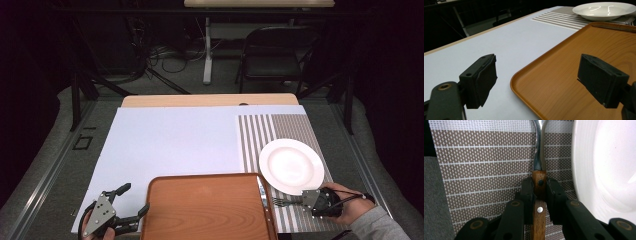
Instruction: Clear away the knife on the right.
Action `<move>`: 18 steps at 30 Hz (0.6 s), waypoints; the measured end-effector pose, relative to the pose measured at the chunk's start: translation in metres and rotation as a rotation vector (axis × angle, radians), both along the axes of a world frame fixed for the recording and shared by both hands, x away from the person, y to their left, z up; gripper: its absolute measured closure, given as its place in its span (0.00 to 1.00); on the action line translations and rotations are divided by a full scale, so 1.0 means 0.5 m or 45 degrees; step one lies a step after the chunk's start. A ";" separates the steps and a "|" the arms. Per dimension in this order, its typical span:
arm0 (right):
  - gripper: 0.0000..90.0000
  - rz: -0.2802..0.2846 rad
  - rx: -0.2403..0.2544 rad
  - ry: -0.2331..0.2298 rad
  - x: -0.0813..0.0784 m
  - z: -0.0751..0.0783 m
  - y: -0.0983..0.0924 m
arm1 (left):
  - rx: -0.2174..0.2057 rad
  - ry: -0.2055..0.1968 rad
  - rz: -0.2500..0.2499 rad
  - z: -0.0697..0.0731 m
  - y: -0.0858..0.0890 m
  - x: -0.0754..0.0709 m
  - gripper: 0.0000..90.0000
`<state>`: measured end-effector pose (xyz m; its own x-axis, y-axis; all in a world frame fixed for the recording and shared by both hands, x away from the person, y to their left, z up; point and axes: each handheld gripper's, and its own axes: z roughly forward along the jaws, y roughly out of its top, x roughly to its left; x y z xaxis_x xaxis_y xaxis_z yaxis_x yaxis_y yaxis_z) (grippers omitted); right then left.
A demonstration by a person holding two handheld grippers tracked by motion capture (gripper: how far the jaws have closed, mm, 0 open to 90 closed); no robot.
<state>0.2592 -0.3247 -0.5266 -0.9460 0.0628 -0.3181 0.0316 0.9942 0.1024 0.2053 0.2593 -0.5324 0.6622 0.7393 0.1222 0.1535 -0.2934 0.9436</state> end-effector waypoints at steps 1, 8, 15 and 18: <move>0.86 0.002 -0.008 0.004 0.000 0.001 0.000 | 0.000 0.000 0.001 0.000 0.000 0.000 0.17; 0.86 0.012 -0.014 0.002 -0.005 0.002 0.002 | 0.003 0.001 0.003 0.000 0.000 0.000 0.17; 0.86 -0.016 0.035 -0.005 -0.011 0.016 0.001 | 0.004 0.002 0.002 0.000 0.000 0.000 0.17; 0.86 -0.019 0.048 -0.001 -0.013 0.020 0.002 | 0.004 0.000 0.002 0.000 0.000 0.001 0.17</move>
